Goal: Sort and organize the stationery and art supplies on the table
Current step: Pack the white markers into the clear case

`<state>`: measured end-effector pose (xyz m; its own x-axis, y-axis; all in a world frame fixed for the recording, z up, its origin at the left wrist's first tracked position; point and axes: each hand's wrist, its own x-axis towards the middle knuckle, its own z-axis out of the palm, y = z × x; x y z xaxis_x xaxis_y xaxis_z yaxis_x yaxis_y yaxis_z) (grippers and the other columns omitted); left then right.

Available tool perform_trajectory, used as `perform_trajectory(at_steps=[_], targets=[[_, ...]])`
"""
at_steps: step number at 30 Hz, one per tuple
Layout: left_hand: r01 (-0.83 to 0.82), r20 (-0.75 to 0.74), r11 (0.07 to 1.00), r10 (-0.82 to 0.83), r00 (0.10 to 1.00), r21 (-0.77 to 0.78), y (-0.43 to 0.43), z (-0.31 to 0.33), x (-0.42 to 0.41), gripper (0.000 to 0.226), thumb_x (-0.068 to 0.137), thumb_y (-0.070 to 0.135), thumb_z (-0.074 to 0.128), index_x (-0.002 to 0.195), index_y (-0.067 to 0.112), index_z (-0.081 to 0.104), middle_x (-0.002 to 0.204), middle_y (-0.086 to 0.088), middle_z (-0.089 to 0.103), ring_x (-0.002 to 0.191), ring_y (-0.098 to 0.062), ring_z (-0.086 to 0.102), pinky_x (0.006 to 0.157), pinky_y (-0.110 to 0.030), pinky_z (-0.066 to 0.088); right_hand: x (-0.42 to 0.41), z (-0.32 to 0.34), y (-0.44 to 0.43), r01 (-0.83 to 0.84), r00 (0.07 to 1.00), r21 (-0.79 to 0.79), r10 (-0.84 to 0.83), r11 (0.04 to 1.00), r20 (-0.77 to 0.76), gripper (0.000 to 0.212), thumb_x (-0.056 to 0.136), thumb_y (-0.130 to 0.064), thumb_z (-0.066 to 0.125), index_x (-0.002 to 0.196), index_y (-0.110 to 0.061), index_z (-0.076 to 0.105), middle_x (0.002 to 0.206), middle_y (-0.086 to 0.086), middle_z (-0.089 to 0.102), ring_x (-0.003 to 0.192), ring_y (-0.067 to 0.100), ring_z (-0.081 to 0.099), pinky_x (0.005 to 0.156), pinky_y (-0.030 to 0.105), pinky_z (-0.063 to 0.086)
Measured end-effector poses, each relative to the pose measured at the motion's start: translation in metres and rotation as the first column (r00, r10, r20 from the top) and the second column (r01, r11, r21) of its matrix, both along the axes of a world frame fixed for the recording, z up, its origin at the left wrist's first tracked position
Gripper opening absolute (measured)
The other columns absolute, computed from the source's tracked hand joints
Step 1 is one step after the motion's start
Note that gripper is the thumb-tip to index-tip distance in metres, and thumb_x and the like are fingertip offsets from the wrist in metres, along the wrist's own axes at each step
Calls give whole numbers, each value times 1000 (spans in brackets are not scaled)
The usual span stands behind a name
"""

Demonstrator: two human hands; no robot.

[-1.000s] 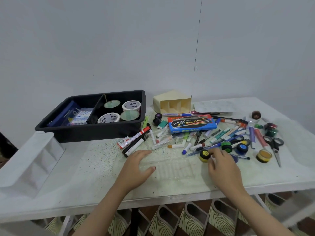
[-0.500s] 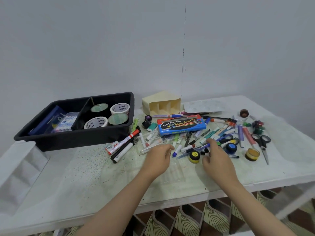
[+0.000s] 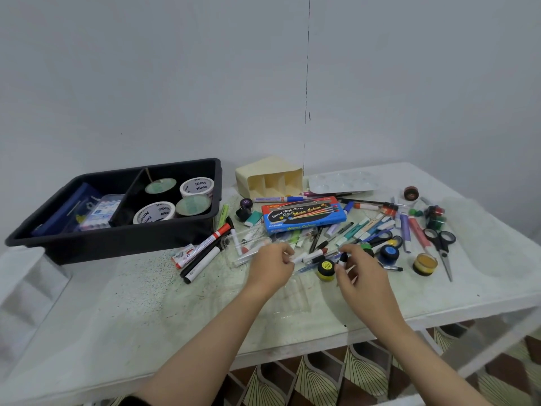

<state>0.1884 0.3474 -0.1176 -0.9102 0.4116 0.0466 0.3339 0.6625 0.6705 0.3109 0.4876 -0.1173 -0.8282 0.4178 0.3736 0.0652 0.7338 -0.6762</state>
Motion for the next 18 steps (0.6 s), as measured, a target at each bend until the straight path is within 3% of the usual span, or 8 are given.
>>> perform_trajectory(at_steps=[6, 11, 14, 18], targets=[[-191, 185, 911, 131, 974, 366, -13, 4, -1, 21, 83, 1, 60, 94, 18, 64, 85, 6, 60, 78, -6, 57, 65, -14, 46, 2, 11, -13, -66, 996, -171, 55, 983, -64, 25, 89, -14, 61, 105, -27, 47, 75, -8, 58, 69, 2, 55, 57, 12, 41], [-362, 399, 666, 105, 911, 652, -38, 18, 1, 30, 83, -8, 61, 99, 17, 62, 88, -4, 66, 85, -16, 63, 79, -28, 53, -5, 11, -23, -153, 988, -290, 152, 945, -25, 21, 85, -13, 66, 98, -26, 57, 68, -3, 60, 62, 4, 55, 59, 12, 42], [-377, 451, 551, 3, 893, 744, -58, 25, 8, 34, 83, -13, 57, 102, 15, 61, 91, -5, 69, 87, -14, 65, 80, -28, 52, -12, 5, -28, -208, 971, -371, 238, 905, 37, 22, 84, -11, 67, 93, -30, 59, 69, 5, 63, 61, 11, 55, 62, 20, 44], [-401, 506, 530, -63, 860, 747, -79, 20, 16, 40, 82, -18, 53, 104, 15, 59, 96, -9, 70, 90, -18, 64, 80, -29, 51, -20, -1, -34, -248, 940, -306, 304, 919, 153, 25, 85, -9, 64, 91, -32, 56, 65, 0, 62, 55, 4, 49, 60, 20, 41]])
